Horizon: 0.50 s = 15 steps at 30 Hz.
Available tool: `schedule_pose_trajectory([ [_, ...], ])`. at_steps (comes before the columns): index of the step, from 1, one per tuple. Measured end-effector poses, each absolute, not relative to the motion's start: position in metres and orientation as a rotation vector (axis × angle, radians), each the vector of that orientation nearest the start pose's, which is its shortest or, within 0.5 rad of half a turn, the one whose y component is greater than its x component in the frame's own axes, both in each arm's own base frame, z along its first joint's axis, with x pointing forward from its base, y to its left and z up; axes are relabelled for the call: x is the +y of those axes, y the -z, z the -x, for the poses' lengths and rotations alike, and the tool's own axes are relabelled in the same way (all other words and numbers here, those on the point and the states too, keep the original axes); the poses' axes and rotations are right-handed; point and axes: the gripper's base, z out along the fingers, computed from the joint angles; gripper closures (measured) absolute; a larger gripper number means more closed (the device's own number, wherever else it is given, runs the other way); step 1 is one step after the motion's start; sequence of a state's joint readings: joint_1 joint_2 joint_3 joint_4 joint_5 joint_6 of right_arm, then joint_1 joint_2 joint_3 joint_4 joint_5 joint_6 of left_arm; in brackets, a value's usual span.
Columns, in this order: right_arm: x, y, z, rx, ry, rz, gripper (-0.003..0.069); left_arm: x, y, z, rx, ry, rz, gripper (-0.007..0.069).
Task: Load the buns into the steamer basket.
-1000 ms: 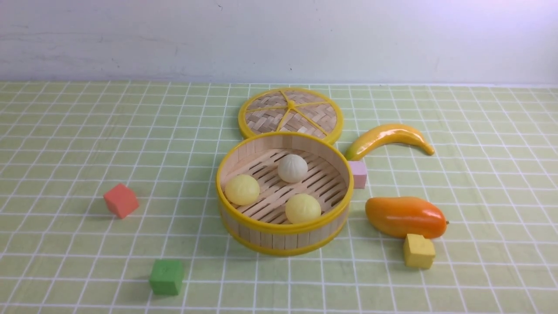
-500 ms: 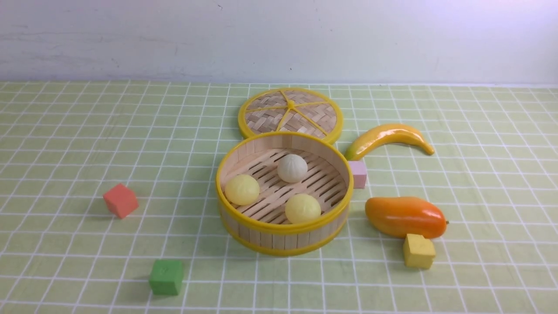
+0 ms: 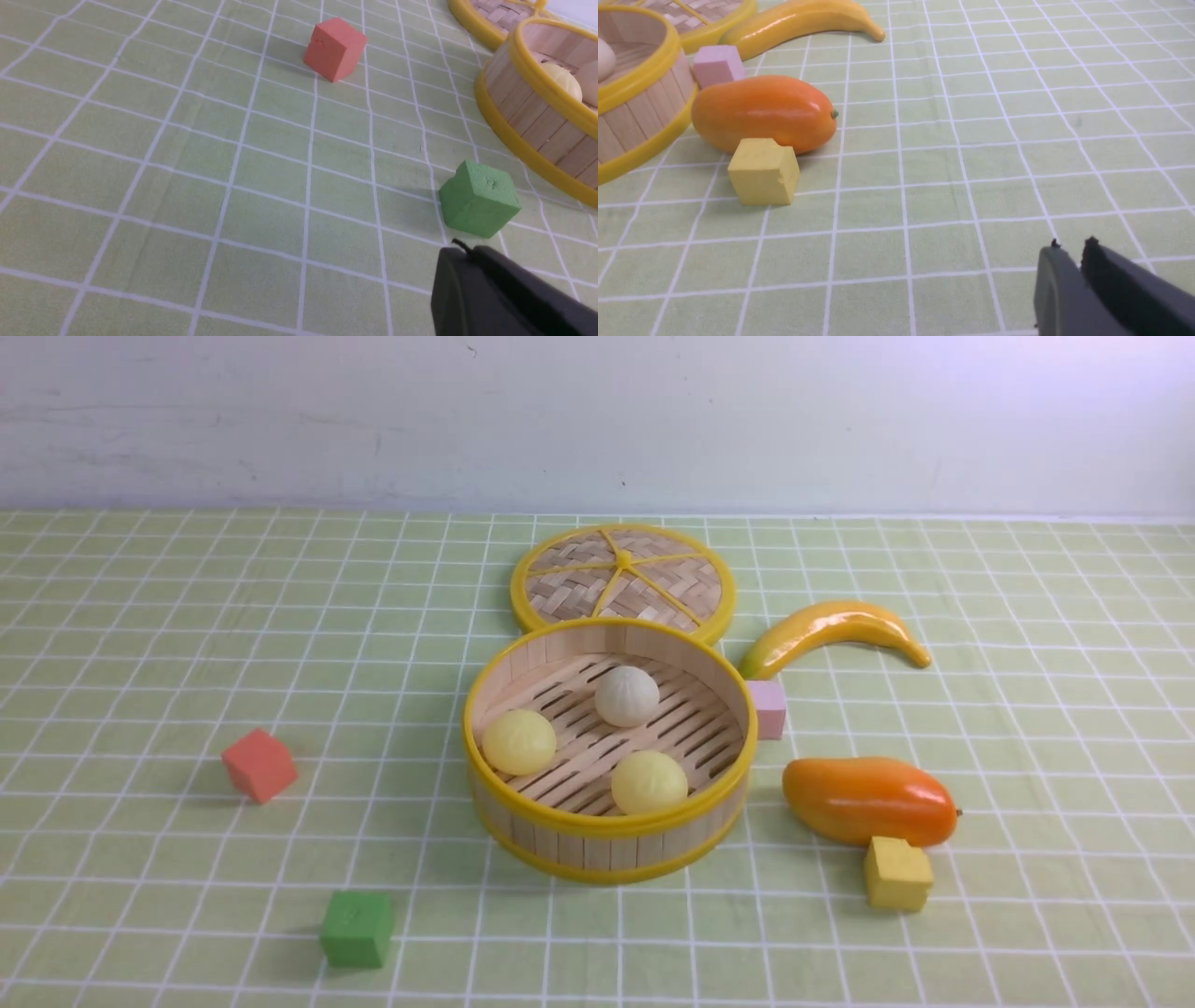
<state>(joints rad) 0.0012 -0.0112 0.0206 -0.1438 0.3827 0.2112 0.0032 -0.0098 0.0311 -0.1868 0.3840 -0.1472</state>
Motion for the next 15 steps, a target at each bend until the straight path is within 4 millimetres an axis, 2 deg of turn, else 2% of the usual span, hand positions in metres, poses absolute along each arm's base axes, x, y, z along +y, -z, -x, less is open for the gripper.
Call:
schedule_pose_trajectory([
  [15, -0.0048, -0.1728, -0.0522, 1.869, -0.004, -0.108, 0.0571, -0.0062, -0.1693, -0.0524, 1.874, 0.283, 0.258, 0.0638],
])
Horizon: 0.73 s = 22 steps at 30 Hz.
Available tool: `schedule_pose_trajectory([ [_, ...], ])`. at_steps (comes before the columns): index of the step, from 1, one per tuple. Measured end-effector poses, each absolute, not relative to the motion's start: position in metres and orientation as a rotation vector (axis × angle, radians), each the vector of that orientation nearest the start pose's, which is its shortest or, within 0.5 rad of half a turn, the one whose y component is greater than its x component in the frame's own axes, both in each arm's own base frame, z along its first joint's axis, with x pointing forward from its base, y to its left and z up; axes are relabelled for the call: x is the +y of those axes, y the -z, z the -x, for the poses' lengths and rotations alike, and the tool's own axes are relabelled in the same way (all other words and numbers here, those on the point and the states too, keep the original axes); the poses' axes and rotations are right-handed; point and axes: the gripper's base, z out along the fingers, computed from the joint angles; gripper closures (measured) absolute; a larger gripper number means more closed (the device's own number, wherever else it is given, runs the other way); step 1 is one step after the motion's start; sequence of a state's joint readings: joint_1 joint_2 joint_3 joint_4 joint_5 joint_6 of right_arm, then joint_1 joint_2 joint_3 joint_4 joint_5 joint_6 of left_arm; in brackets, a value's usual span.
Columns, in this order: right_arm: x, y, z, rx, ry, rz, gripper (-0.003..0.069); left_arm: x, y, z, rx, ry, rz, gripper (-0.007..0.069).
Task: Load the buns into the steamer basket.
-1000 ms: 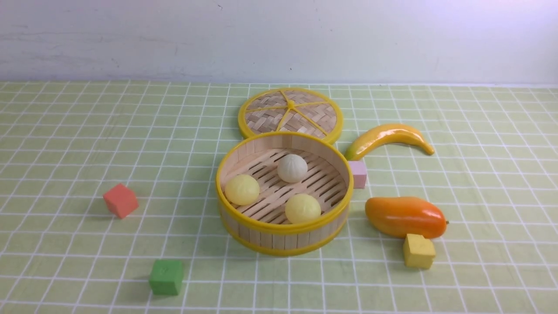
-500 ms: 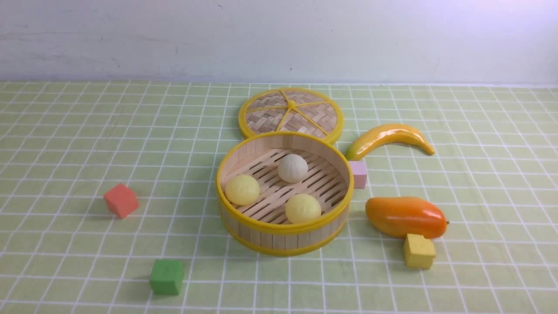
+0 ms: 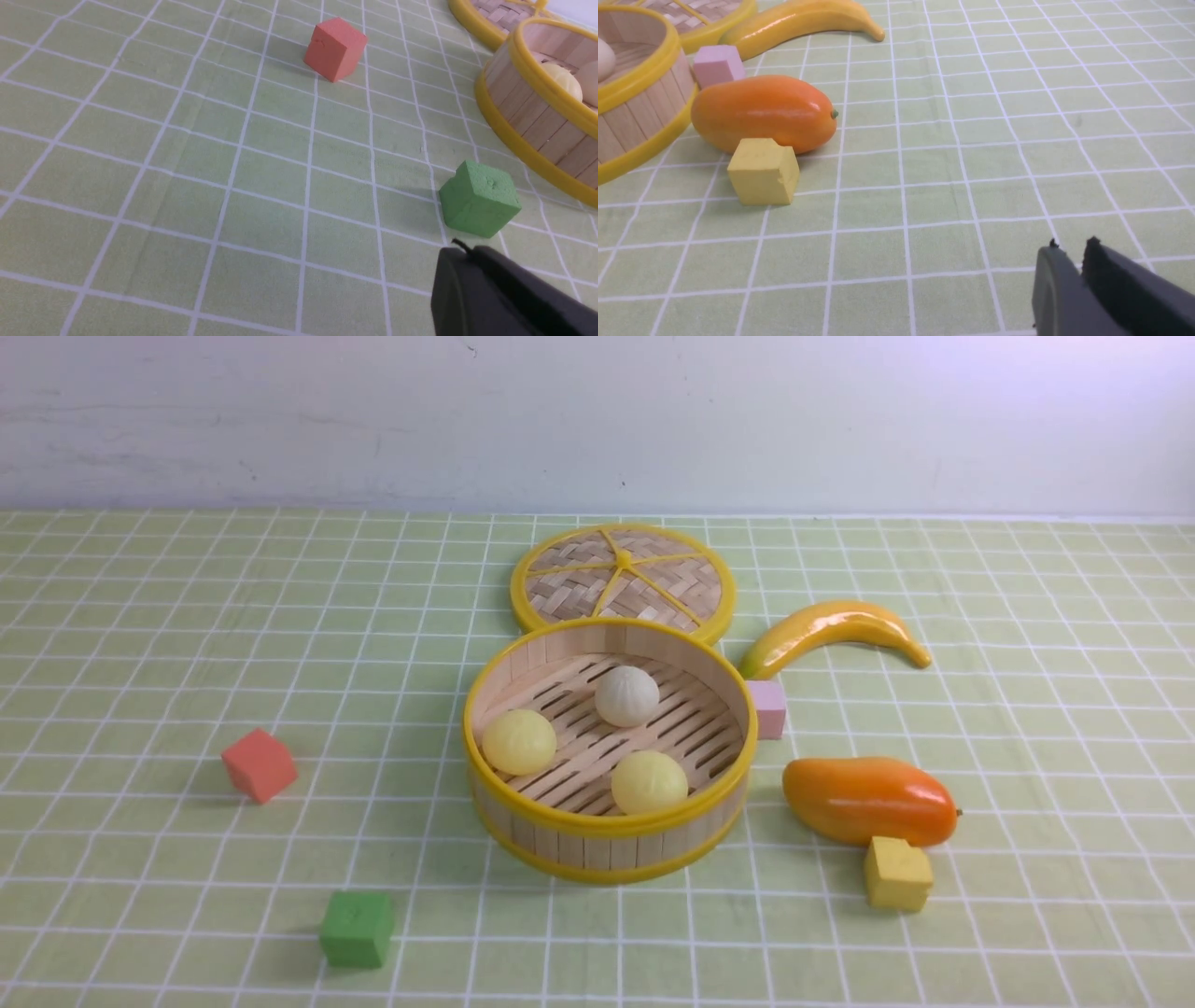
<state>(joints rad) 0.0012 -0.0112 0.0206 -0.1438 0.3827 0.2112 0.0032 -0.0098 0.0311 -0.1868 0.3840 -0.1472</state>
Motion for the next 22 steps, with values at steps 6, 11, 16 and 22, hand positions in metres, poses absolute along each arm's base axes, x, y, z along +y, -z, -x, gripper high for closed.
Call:
schedule_pose_trajectory([
  [6, -0.0048, -0.1728, -0.0522, 1.869, -0.004, -0.108, 0.0561, -0.0062, -0.1693, -0.0524, 1.874, 0.283, 0.258, 0.0638],
  [11, -0.0048, -0.1728, -0.0522, 1.869, -0.004, -0.108, 0.0556, -0.0062, -0.1693, -0.0524, 1.874, 0.283, 0.258, 0.0638],
  [16, -0.0048, -0.1728, -0.0522, 1.869, -0.004, -0.108, 0.0553, -0.0062, -0.1693, -0.0524, 1.874, 0.283, 0.258, 0.0638],
  [22, -0.0048, -0.1728, -0.0522, 1.869, -0.004, -0.108, 0.0550, -0.0062, -0.1693, -0.0524, 1.874, 0.283, 0.258, 0.0638],
])
